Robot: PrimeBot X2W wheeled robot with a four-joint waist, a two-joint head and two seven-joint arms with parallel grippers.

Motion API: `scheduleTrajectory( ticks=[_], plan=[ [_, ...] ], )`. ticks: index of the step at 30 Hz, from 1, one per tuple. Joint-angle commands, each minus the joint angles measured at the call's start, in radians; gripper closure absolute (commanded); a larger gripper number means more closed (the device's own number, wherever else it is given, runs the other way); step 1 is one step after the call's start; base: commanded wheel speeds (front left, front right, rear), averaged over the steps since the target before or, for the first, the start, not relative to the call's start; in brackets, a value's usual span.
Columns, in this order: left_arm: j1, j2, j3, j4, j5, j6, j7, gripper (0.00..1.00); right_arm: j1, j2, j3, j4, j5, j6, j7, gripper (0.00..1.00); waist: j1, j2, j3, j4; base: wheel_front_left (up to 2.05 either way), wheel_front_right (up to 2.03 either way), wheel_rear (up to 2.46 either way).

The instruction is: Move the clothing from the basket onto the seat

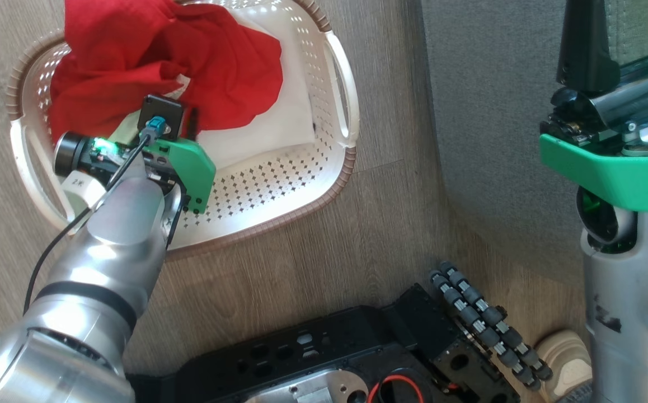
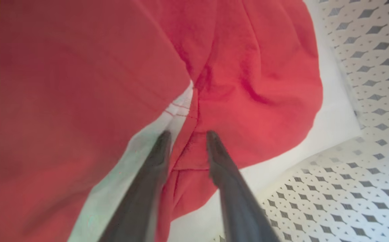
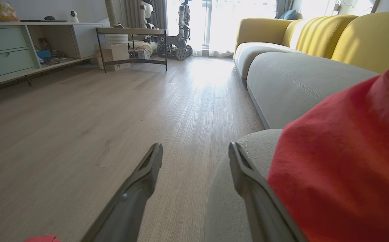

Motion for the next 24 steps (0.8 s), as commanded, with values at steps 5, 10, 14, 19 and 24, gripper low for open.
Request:
scheduleTrajectory(
  ticks=[5,10,14,19,24],
  plan=[
    [0.018,0.019,0.000,-0.001,0.008,0.008,0.005,1.00,0.019,0.003,0.014,-0.041,0.009,0.000,-0.005,0.00,-0.0001,0.0000,-0.002,-0.002,0.00,0.00,0.00],
    [0.021,0.009,-0.010,0.000,0.006,0.005,-0.011,1.00,0.021,0.003,0.005,-0.033,0.009,0.000,-0.005,0.00,-0.0001,0.0000,-0.019,0.003,0.00,0.00,0.00],
    [0.033,-0.006,-0.020,-0.004,0.001,-0.007,-0.044,1.00,0.028,0.003,-0.001,-0.022,0.011,0.000,-0.005,0.00,-0.0001,0.0000,-0.052,0.017,0.00,0.00,0.00],
    [0.074,-0.023,-0.031,-0.036,-0.016,-0.023,-0.092,1.00,0.047,0.003,0.006,0.003,0.013,0.000,-0.005,0.00,-0.0001,0.0000,-0.127,0.038,0.00,0.00,0.00],
    [0.115,-0.027,-0.036,-0.075,-0.032,-0.020,-0.117,1.00,0.067,0.003,0.016,0.029,0.005,0.000,-0.005,0.00,-0.0001,0.0000,-0.189,0.052,0.00,0.00,0.00]
  ],
)
